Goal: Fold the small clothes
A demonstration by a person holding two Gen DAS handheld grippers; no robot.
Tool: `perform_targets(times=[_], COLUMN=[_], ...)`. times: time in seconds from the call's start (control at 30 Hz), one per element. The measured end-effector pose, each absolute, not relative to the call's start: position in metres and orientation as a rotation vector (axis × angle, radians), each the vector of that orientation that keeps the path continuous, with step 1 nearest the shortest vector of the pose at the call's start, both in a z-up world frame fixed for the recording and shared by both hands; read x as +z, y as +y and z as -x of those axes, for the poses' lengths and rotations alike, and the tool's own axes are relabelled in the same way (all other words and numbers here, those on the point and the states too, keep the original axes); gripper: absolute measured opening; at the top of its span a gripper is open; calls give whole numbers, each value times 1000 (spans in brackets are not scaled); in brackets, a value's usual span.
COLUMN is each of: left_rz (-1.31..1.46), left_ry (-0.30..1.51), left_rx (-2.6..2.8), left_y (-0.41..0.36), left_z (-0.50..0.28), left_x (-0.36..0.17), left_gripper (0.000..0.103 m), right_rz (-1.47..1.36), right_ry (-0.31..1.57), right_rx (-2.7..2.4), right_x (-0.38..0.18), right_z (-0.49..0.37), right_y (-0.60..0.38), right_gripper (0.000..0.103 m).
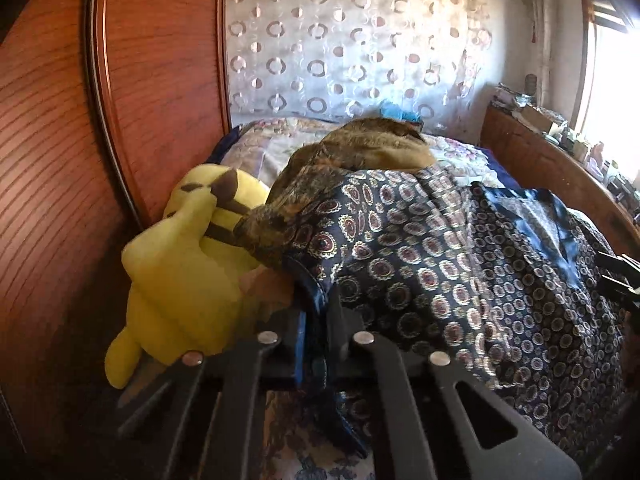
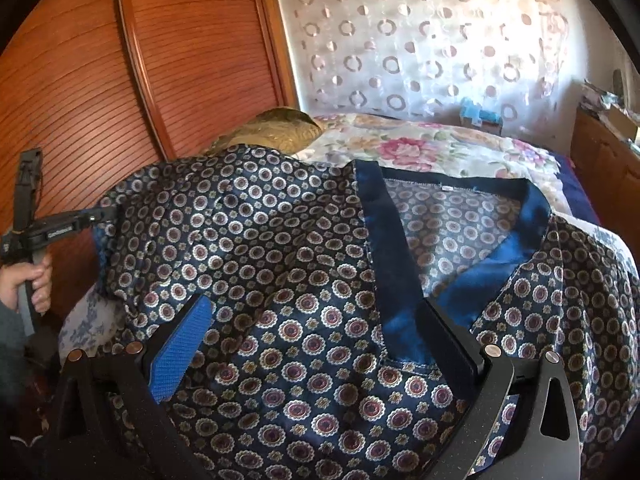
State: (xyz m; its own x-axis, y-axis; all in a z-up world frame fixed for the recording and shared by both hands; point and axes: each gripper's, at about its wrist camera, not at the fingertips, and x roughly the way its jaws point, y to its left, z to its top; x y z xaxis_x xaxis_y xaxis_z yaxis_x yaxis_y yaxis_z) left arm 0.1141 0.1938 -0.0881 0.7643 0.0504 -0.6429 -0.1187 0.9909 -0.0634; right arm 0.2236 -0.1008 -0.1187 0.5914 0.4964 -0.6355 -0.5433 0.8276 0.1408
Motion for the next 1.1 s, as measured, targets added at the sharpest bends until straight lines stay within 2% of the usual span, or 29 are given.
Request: perform_targets(times=[0.57,0.87,1.1], left_rz=[41,-5,-42], left_ry=[578,618,695], left_rx=[-171,-312,-348], left_y=[105,41,12], left_z=[-129,-167,-188], left_x=[-16,-8,-18], left_gripper=[0,0,16], right_rz=[63,42,31], right_ry=[653,584,589], right_rx=[521,485,435], right_x=[-90,-63,-62], right_z=[-216,-199,-198], right_y=[-120,-144,-163], right_gripper=[103,103,103])
